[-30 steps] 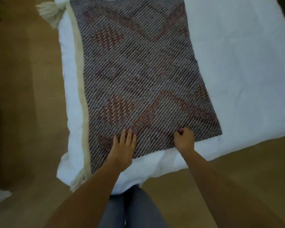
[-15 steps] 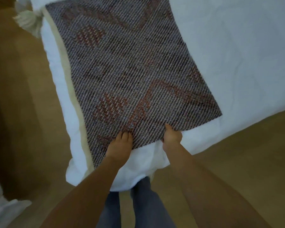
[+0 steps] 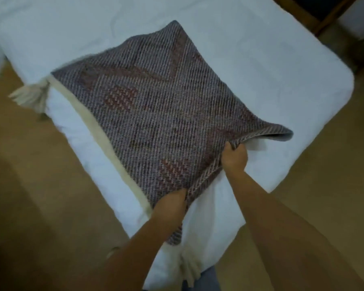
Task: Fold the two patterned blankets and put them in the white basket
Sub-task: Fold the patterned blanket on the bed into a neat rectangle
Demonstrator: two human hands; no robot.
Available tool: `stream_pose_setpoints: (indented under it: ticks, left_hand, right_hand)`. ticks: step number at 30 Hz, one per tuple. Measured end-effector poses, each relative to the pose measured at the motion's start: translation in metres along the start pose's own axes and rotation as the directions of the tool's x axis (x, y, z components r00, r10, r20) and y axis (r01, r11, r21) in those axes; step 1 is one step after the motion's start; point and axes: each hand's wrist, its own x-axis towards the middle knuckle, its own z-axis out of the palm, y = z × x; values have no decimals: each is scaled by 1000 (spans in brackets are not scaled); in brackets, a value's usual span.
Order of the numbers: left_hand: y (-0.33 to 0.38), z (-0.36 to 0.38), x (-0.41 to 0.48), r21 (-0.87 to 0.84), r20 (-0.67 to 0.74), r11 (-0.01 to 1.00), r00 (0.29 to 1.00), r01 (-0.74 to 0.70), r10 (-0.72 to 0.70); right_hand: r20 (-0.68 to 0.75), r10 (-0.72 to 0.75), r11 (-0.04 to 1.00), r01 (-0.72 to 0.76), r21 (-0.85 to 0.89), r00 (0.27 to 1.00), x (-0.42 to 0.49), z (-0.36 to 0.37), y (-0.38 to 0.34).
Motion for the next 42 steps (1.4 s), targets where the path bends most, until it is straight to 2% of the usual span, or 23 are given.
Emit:
stream_pose_setpoints:
  ticks: [2,4,8,11,13,16,18,21,23,28,33,36,39,42]
  left_hand:
    - [-10,-15,-2,-52,-18,999,1000,-8,7]
    - [-22,-28,-2,-175,-36,985,999,7,-13]
    - [-56,-67,12,-457,-4,886,995,83,-95]
    - [-77,-99,31,-507,43,839,978,196,-202]
    - [-89,-119,45,-535,46,817,973,215,-226]
    - [-103,-147,67,-503,25,844,979,186,-201]
    - [-113,-169,85,-502,-65,850,973,161,-222]
    - [-131,-201,111,-427,-173,885,944,185,-281]
    - [-149,-224,127,-412,-210,900,947,139,-243]
    - [-203,-286,163,-188,-92,977,989,101,-120]
    - [-249,-346,212,-87,-112,991,987,105,-114]
    - [-277,-371,240,-122,-89,984,986,129,-140]
    - [-300,-379,260,-179,-8,972,988,151,-155]
    - [-319,-382,268,-254,184,945,969,207,-162]
  right_hand:
    - [-24,-23,999,22,-37,999,-7,12,-17]
    - [-20,-70,996,69,-56,997,-11,25,-30]
    - [24,-131,985,133,-108,991,-15,59,-56]
    - [27,-109,990,111,-91,994,-9,80,-73]
    - [29,-96,993,98,-60,995,-3,94,-90]
    - [7,-86,996,86,-14,996,10,117,-117]
    - [-1,-70,998,70,5,998,23,136,-140]
    - [-6,-35,999,34,-38,999,37,163,-172]
    - [29,-40,997,42,-69,999,45,185,-197]
    - [85,-20,988,33,-151,996,59,241,-245]
    - [70,-53,988,63,-144,996,72,301,-298]
    - [45,-28,985,36,-170,999,82,331,-326]
    - [36,-1,976,9,-219,999,91,356,-341]
    - [24,30,970,-23,-244,999,96,384,-348]
